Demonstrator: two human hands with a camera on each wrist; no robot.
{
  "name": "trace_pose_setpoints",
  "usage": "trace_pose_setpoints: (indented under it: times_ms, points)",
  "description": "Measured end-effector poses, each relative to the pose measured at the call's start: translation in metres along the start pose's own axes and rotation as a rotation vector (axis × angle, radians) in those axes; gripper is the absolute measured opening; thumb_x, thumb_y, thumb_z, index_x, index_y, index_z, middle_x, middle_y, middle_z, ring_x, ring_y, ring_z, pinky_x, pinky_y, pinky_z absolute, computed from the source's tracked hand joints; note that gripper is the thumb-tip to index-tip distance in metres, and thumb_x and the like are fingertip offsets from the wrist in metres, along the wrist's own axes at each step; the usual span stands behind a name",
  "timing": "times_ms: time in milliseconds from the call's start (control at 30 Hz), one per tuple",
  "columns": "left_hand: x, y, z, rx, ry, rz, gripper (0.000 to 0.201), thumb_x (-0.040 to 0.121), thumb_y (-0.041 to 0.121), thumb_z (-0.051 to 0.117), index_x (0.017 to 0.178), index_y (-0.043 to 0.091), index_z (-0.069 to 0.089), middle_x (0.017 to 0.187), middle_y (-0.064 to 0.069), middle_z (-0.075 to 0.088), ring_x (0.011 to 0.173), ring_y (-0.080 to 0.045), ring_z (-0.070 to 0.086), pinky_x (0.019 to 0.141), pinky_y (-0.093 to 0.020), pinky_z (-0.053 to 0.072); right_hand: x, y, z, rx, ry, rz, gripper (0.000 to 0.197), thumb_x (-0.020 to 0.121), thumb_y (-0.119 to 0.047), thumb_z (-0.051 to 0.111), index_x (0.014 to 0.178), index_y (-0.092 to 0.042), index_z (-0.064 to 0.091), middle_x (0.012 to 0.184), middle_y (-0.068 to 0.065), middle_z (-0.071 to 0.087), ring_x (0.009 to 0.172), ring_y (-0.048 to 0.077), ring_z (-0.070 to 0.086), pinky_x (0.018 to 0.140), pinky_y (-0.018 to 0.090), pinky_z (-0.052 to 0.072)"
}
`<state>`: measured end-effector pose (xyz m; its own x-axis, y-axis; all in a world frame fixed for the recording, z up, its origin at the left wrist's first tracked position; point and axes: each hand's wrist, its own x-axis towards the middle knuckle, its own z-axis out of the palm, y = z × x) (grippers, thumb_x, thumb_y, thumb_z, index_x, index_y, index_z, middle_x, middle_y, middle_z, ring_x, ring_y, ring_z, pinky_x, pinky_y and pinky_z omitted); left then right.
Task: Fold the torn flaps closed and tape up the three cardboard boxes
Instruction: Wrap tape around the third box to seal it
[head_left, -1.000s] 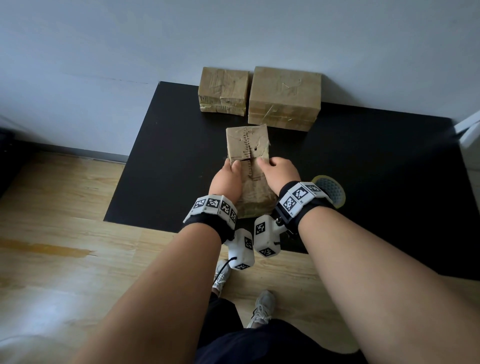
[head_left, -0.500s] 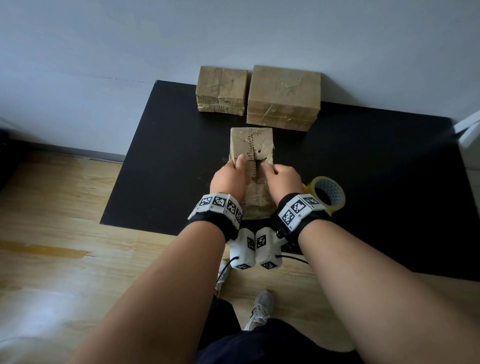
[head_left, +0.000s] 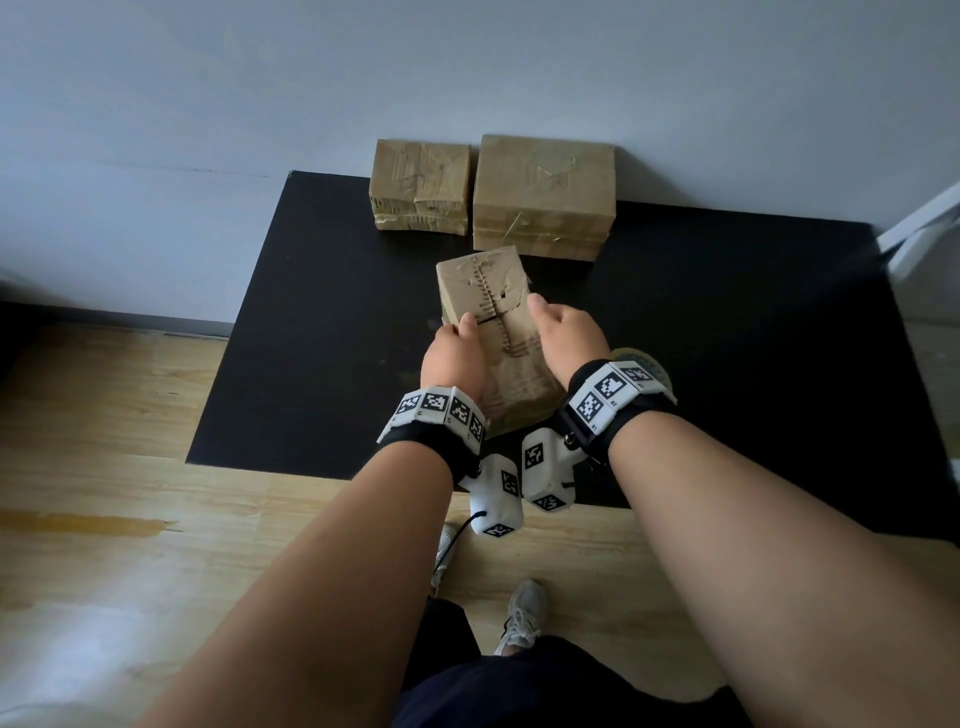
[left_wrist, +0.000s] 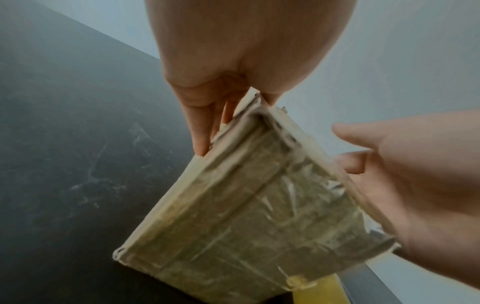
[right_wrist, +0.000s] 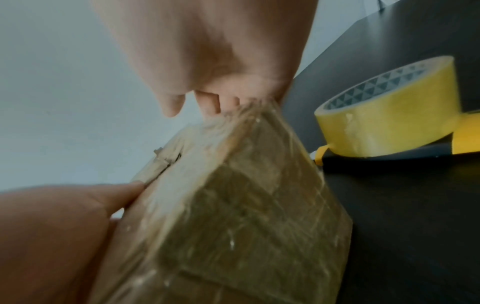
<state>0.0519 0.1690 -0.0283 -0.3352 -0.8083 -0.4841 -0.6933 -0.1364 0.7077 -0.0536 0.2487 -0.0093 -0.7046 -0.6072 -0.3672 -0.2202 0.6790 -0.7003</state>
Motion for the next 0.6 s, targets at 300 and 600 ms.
trace_pose_setpoints:
  times_ms: [300, 600]
  points:
    - [-0.018, 0.002, 0.014, -0.116, 0.058, -0.090, 0.056, 0.100, 0.050, 0.032, 0.138, 0.011, 0.042, 0.135, -0.011, 0.052, 0.116, -0.029, 0.055, 0.099, -0.042, 0.043, -0.016, 0.032, -0.036, -0.050, 0.169, 0.124, 0.031, 0.104, -0.022, 0.040, 0.124, -0.020, 0.064, 0.128, -0.002, 0.061, 0.115, 0.019, 0.057, 0.083, 0.029, 0.041]
    - [-0.035, 0.001, 0.019, 0.598, 0.115, 0.515, 0.054, 0.104, 0.033, 0.027, 0.155, 0.018, 0.013, 0.163, -0.002, -0.001, 0.150, -0.020, -0.006, 0.122, -0.038, -0.001, -0.029, 0.059, -0.040, -0.300, 0.183, 0.215, 0.032, 0.096, -0.020, 0.053, 0.128, -0.016, 0.055, 0.128, 0.008, 0.058, 0.116, 0.026, 0.057, 0.088, 0.036, 0.047]
